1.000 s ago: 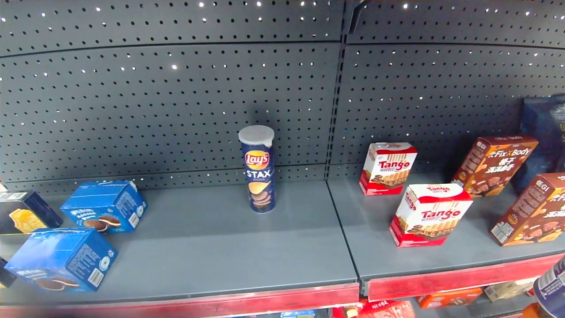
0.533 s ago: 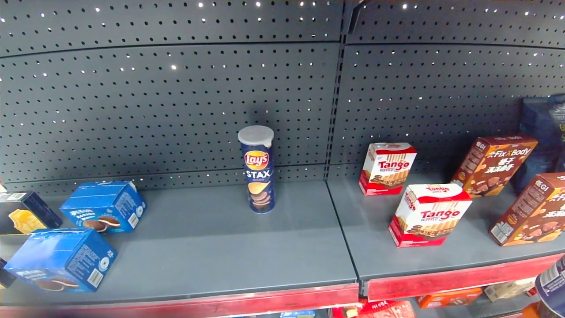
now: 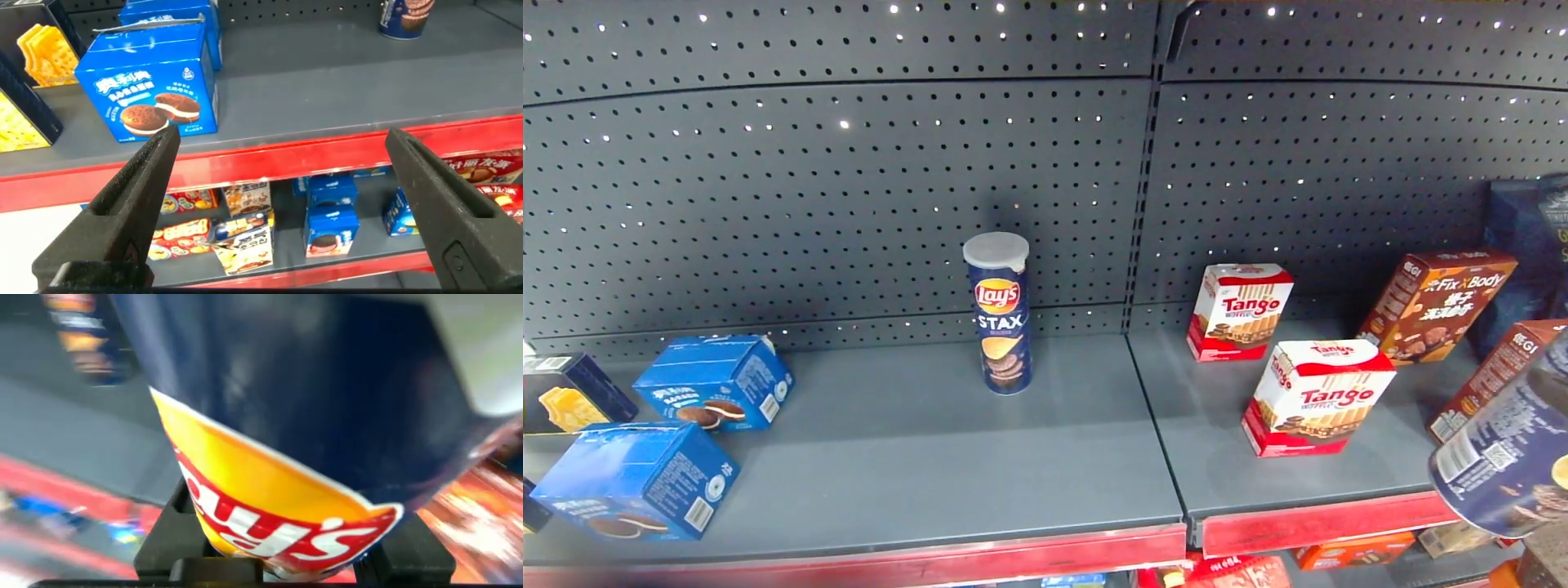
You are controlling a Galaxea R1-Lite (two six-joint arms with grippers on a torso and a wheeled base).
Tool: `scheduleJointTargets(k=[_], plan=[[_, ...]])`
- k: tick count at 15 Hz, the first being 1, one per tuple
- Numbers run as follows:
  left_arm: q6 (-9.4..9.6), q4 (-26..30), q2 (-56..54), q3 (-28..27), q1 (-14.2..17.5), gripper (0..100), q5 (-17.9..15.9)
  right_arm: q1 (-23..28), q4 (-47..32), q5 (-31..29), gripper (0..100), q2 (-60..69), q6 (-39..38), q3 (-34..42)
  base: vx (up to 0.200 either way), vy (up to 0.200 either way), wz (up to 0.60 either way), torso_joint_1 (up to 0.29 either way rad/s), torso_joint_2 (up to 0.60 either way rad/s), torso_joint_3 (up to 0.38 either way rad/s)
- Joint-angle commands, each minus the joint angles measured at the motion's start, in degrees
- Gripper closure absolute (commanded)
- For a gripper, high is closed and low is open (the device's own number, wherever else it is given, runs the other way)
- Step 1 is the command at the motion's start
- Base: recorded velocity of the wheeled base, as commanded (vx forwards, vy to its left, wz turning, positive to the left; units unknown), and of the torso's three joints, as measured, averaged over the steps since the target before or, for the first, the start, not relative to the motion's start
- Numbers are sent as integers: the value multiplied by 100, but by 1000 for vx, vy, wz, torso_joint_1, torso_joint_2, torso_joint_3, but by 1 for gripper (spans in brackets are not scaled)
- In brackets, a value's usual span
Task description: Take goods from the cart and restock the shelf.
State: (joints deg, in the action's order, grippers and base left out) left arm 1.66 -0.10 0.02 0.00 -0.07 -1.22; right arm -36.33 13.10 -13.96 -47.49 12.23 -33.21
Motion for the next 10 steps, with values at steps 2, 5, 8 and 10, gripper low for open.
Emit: scheduleJointTargets(k=[2, 5, 8, 10], plan=[[-25, 1, -2, 0, 7, 0, 16, -850, 157, -10, 100, -955, -150, -379, 0, 0, 0, 0, 0, 0], [-148, 1, -2, 0, -1, 0, 52, -964, 966, 42, 100, -1719, -458, -336, 0, 0, 0, 0, 0, 0], [-139, -8, -2, 0, 7, 0, 60, -1069, 1194, 34, 100, -2036, -502, -353, 0, 0, 0, 0, 0, 0], [-148, -8, -2, 0, 7, 0, 87, -1078, 1256, 25, 100, -2308, -651, -423, 0, 0, 0, 0, 0, 0]])
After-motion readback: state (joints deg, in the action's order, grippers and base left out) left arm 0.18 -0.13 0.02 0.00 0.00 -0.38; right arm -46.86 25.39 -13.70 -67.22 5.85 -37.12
